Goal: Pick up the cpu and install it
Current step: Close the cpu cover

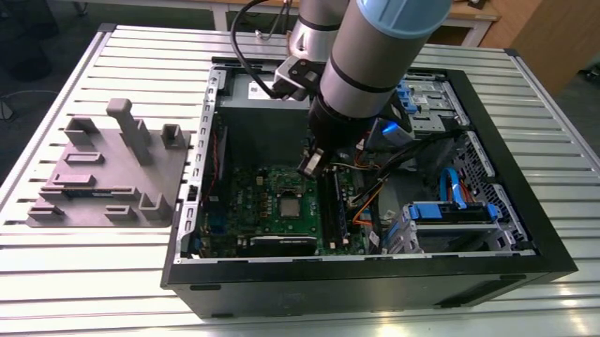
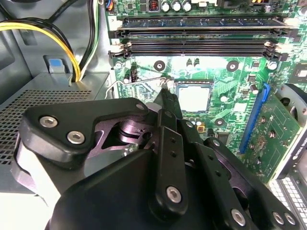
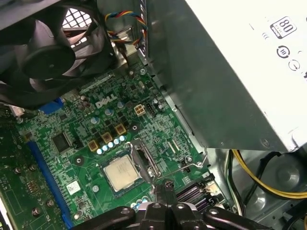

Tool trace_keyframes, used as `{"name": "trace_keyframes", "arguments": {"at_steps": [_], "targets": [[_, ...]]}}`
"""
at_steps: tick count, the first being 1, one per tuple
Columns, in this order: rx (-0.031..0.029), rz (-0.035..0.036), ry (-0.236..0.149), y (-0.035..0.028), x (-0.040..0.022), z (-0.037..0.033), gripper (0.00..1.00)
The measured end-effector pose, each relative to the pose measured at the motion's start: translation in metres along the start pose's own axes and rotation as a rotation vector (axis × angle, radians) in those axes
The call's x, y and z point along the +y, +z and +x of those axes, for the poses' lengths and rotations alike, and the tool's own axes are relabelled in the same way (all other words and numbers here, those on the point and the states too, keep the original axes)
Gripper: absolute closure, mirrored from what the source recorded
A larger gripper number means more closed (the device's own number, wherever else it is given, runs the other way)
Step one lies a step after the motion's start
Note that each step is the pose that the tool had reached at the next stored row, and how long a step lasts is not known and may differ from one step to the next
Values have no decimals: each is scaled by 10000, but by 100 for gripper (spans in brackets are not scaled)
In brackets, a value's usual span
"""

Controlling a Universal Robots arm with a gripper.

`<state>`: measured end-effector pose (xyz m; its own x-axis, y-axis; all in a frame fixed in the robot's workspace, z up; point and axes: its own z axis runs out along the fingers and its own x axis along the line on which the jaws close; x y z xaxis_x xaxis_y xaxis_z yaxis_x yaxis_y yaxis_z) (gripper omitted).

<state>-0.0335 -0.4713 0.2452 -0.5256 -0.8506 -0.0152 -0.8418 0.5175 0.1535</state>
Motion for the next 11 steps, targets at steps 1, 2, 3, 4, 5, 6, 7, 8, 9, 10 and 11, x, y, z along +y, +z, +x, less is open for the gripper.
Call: {"name": "trace_keyframes", "arguments": {"at_steps": [1, 2, 3, 4, 5, 6, 7, 8, 9, 10, 11], "targets": [[3, 2, 0, 0, -1, 2, 90], [6, 4, 1, 0, -3, 4, 90], [11, 6, 1, 0, -4, 7, 90], [16, 10, 2, 0, -6, 9, 90], [20, 13, 3, -1, -7, 12, 90], [27, 16, 4, -1, -9, 16, 90], [32, 20, 4, -1, -11, 18, 90], [40, 25, 5, -2, -14, 22, 90], [47, 29, 6, -1, -16, 25, 90], [55, 34, 8, -1, -17, 27, 90], [56, 35, 8, -2, -17, 27, 90]]}}
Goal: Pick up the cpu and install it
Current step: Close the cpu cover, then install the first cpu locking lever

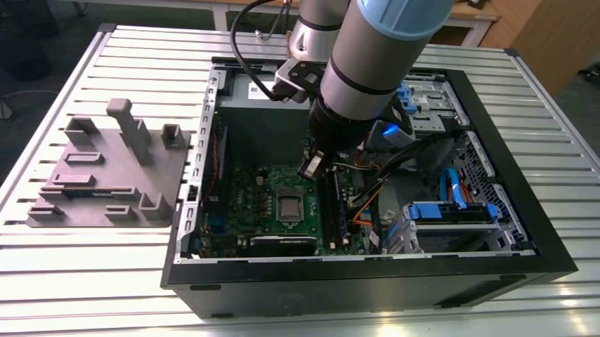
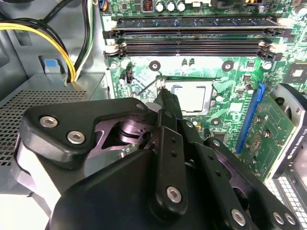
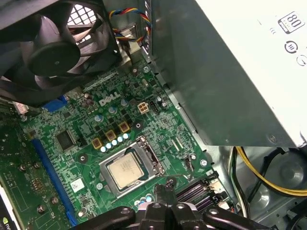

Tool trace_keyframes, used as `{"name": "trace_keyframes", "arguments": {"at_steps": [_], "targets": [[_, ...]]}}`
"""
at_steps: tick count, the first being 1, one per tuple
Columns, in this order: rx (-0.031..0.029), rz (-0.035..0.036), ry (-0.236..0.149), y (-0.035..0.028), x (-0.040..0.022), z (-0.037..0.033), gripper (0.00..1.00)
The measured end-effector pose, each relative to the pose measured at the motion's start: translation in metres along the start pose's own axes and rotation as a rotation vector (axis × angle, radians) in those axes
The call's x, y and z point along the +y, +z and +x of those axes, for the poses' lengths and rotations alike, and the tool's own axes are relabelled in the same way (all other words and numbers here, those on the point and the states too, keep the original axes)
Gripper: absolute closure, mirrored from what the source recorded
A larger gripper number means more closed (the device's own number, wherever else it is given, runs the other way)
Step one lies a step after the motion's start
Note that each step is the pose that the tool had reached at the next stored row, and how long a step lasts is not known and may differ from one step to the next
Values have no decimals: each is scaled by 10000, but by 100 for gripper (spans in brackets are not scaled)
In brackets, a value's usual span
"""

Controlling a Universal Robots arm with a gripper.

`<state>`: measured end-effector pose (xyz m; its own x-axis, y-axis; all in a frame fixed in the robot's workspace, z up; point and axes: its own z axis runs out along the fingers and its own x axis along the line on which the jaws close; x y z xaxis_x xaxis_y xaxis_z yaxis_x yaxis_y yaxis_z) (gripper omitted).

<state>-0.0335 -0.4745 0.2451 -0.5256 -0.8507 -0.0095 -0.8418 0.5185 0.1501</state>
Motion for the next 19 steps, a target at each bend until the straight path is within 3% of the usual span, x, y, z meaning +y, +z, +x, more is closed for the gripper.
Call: {"name": "trace_keyframes", "arguments": {"at_steps": [8, 19], "targets": [[1, 1, -1, 8, 56, 36, 90], [1, 1, -1, 13, 88, 56, 90]]}}
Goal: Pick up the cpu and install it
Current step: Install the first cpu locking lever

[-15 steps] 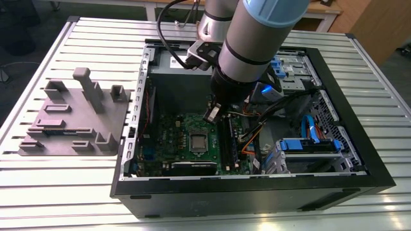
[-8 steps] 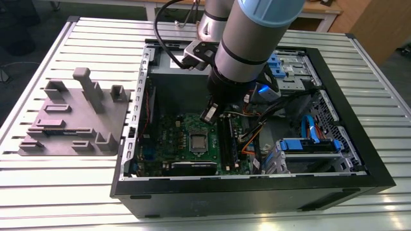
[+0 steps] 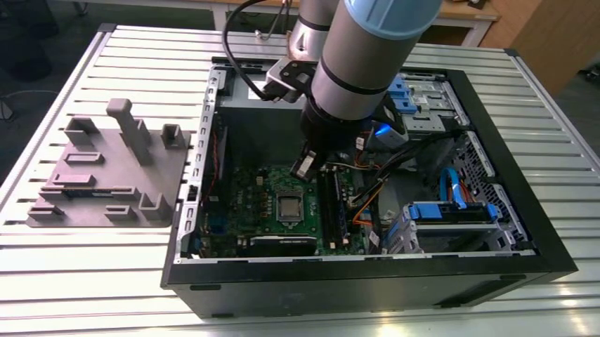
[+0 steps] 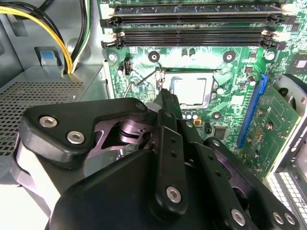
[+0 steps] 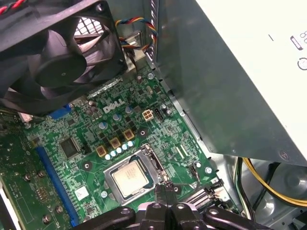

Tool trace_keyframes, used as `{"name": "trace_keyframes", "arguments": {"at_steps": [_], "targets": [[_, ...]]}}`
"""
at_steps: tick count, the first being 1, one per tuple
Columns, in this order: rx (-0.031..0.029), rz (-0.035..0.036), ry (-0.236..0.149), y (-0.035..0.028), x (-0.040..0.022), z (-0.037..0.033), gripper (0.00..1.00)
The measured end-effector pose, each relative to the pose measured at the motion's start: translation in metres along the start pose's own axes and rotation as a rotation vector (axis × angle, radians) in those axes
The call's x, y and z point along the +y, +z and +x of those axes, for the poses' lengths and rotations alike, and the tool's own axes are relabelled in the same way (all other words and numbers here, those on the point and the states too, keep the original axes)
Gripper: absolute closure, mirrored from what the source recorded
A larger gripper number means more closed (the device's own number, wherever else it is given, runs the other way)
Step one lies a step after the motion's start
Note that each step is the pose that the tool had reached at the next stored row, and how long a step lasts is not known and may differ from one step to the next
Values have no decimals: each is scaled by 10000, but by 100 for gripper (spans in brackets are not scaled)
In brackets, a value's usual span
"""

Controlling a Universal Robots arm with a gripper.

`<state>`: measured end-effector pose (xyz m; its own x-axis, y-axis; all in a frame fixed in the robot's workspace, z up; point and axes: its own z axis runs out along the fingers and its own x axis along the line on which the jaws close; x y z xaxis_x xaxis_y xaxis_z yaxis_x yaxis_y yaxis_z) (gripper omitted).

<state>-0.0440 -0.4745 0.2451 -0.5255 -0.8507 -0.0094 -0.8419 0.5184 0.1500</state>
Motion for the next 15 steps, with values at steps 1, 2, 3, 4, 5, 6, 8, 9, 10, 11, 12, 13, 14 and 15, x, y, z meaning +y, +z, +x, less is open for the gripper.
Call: {"name": "trace_keyframes", "arguments": {"at_steps": [1, 2, 3, 4, 5, 6, 8, 9, 10, 11, 12, 13, 14, 15], "targets": [[0, 0, 0, 0, 0, 0, 90], [0, 0, -1, 0, 0, 0, 90], [1, 0, -1, 0, 1, 0, 90], [0, 0, -1, 0, 1, 1, 90], [0, 0, -1, 0, 1, 1, 90], [1, 0, 0, 0, 0, 0, 90], [1, -2, 0, -2, -13, -7, 90], [2, -3, 0, -3, -21, -12, 90], [2, -4, 0, -4, -30, -19, 90], [3, -4, 0, -6, -39, -27, 90], [3, -5, 1, -7, -49, -34, 90], [2, -5, 0, -8, -56, -40, 90], [4, -4, 0, -12, -58, -43, 90], [5, -3, 1, -22, -57, -45, 90]]}}
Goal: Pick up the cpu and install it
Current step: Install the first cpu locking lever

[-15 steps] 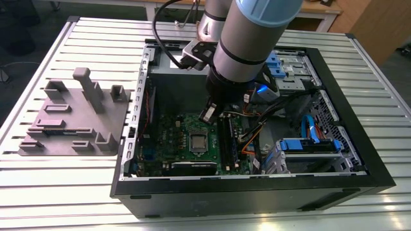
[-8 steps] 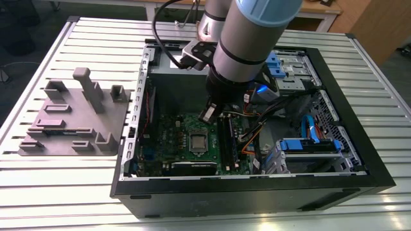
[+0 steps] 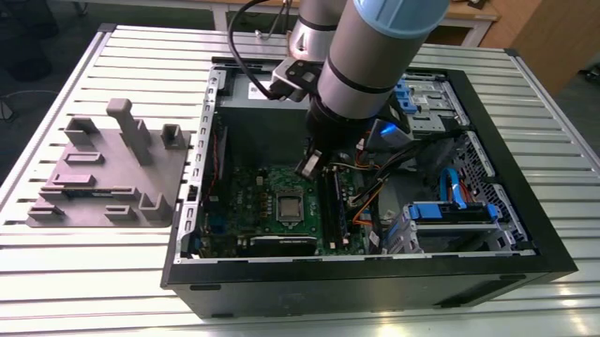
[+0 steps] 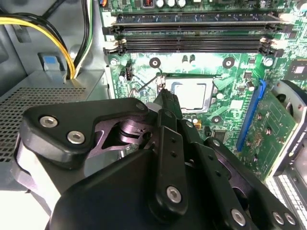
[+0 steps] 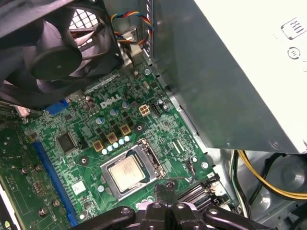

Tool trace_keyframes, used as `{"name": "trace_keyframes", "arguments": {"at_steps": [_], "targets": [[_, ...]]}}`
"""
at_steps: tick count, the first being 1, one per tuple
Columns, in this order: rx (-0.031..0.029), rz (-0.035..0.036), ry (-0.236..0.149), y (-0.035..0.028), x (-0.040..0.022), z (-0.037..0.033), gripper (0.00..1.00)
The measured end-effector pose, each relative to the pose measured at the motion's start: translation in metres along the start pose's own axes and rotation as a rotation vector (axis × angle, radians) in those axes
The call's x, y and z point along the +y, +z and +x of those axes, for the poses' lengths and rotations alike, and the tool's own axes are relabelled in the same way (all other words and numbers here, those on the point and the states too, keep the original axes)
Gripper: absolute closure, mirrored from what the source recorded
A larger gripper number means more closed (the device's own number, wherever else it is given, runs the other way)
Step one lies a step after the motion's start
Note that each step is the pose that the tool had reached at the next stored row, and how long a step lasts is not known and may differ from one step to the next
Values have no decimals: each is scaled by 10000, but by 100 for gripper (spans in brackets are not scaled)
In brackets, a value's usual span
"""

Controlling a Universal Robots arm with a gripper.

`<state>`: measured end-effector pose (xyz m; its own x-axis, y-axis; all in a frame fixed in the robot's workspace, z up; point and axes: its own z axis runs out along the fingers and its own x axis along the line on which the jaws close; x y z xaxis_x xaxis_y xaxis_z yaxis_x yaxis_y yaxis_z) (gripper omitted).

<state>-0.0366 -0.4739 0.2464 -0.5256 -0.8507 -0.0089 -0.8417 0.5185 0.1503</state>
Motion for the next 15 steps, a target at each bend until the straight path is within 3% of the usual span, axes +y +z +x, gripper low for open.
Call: {"name": "trace_keyframes", "arguments": {"at_steps": [4, 15], "targets": [[-2, -1, -3, -56, 11, -8, 90], [-2, -1, -5, -57, 15, -13, 90]]}}
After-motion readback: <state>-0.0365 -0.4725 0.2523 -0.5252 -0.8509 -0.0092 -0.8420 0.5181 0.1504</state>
